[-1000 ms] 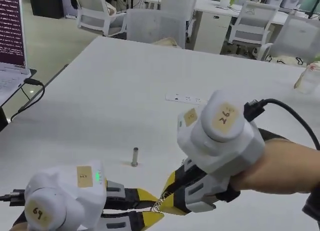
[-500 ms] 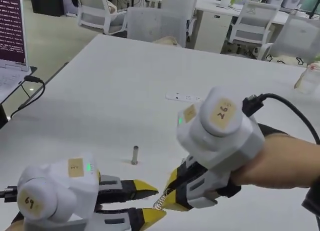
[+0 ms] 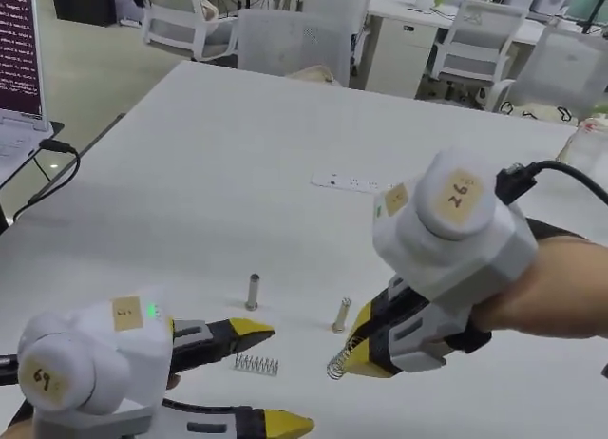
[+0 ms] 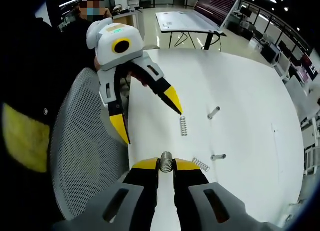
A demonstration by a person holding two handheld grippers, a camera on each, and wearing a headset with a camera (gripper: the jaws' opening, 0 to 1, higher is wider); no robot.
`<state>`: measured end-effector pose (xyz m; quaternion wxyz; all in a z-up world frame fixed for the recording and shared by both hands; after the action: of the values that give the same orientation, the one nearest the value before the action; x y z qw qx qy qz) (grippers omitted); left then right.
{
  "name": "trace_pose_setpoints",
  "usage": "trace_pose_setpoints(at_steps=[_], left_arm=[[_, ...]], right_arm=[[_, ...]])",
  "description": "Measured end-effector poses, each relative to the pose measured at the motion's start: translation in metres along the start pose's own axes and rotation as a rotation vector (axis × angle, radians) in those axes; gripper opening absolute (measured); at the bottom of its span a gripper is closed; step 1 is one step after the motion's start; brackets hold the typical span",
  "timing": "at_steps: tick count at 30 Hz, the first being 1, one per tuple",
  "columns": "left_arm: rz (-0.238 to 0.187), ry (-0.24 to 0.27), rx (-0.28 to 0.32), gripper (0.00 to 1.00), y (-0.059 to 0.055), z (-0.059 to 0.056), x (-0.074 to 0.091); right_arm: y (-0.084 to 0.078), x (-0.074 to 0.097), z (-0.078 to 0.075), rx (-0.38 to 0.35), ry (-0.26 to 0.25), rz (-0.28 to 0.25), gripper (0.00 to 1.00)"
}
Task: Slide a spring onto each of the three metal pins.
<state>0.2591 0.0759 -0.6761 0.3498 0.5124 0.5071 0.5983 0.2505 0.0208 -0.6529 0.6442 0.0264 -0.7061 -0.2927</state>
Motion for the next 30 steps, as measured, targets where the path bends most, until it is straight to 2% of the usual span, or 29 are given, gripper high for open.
trace_pose_setpoints(at_steps=[6, 13, 23, 30], left_arm=[[0.001, 0.047, 0.025, 0.74, -0.006, 0.010, 0.002], [-0.002, 0.092, 0.032, 0.84, -0.009, 0.019, 0.007], [0.011, 0.139, 0.056, 0.89, -0.019, 0.029, 0.015], [0.013, 0.148, 0.066, 0.88, -0.021, 0.031, 0.019]], right_arm=[[-0.008, 0.008, -0.009, -0.024, -0.025, 0.004, 0.08], [-0.021, 0.022, -0.023, -0.053, -0.059, 0.014, 0.08], [-0.044, 0.056, -0.058, -0.118, -0.140, 0.035, 0.08], [-0.058, 0.069, -0.082, -0.151, -0.186, 0.070, 0.08]])
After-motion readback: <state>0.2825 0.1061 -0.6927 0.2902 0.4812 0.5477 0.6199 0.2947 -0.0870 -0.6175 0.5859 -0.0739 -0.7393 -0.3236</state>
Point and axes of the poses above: the centre of the closed fingertips' face, and the gripper's own axes: x roughly backward along the fingers, z roughly to its left, y roughly out of its top, the point moved 1 cm from there along x, roughly backward along the fingers, and after that the axes turned 2 degrees about -x, right-handed, at the moved point
